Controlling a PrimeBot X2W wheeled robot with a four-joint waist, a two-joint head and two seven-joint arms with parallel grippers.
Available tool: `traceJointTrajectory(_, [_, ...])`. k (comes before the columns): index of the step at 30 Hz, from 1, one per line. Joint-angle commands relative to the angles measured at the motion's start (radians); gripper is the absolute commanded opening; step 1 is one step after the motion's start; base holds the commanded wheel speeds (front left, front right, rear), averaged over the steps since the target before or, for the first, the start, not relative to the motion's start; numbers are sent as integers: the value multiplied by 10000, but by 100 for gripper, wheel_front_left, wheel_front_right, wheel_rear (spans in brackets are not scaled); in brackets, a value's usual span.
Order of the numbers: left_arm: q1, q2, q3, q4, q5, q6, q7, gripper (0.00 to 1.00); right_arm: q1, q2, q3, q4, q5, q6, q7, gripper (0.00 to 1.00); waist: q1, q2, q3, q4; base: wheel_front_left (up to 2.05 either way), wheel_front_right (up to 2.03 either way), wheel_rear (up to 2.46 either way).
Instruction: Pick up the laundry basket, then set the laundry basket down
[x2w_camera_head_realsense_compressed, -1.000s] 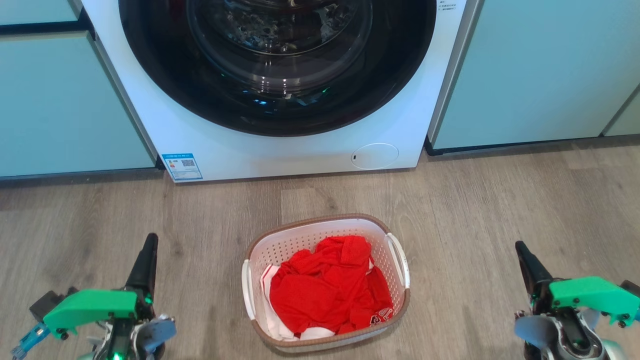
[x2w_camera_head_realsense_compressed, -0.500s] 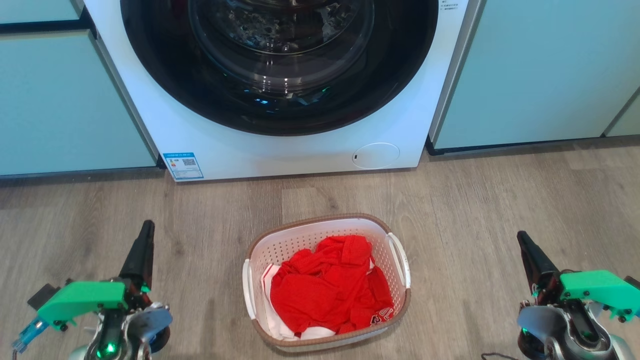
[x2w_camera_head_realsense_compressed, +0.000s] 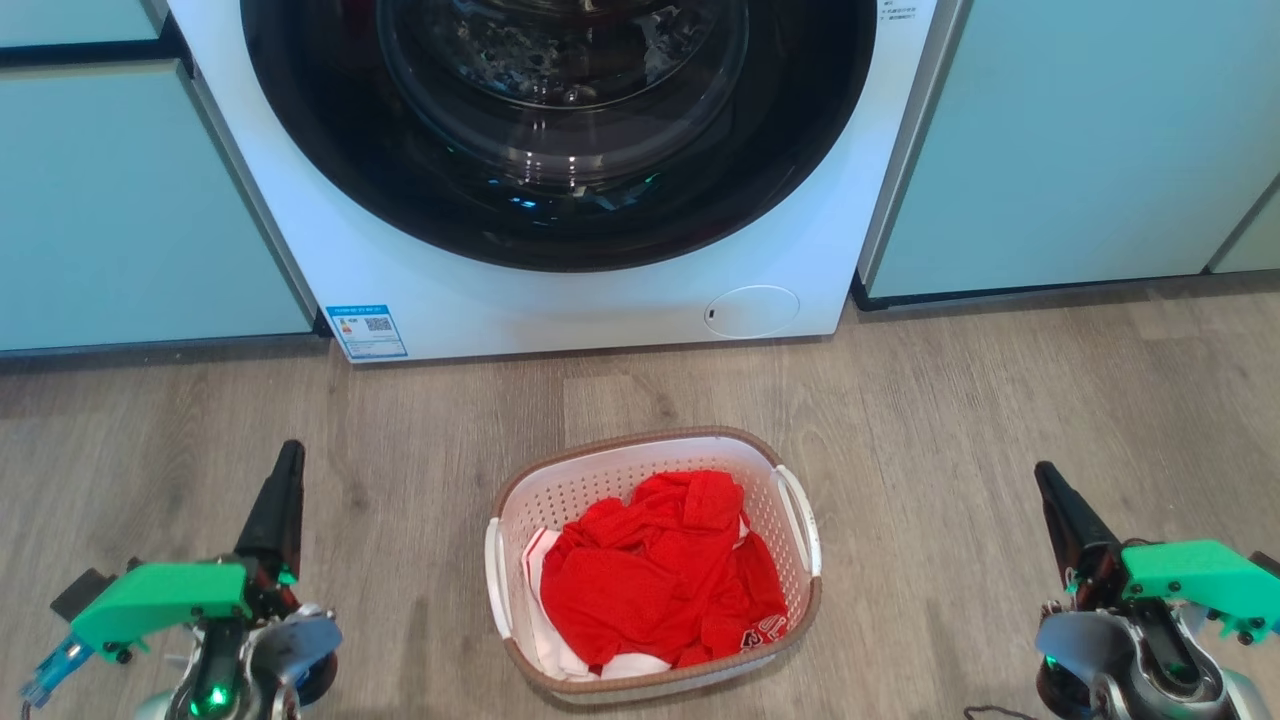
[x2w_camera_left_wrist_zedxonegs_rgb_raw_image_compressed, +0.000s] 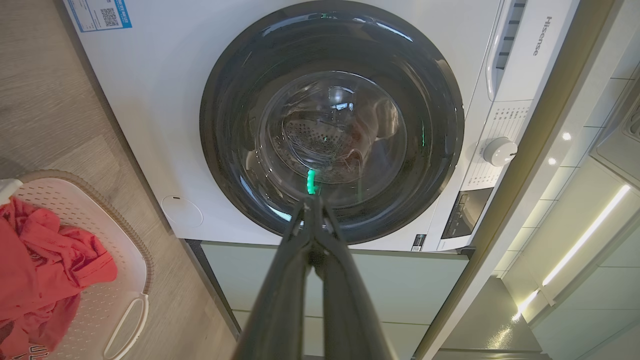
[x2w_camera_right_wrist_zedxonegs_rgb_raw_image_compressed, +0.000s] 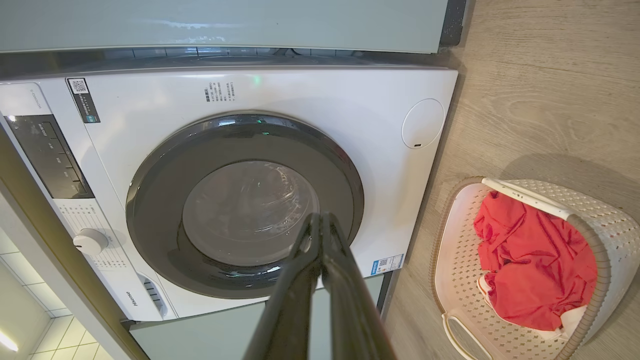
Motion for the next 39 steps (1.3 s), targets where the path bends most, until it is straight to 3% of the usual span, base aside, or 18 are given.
traceJointTrajectory(1, [-488, 139, 327, -297, 7, -67, 63, 0, -463, -172, 147, -361, 19, 25, 58, 0, 0, 0, 0, -1, 0, 0, 0])
traceJointTrajectory(39, [-493, 97, 388, -296, 57, -67, 112, 0, -470, -118, 70, -356, -46, 25, 120, 0, 0, 0, 0, -1, 0, 0, 0])
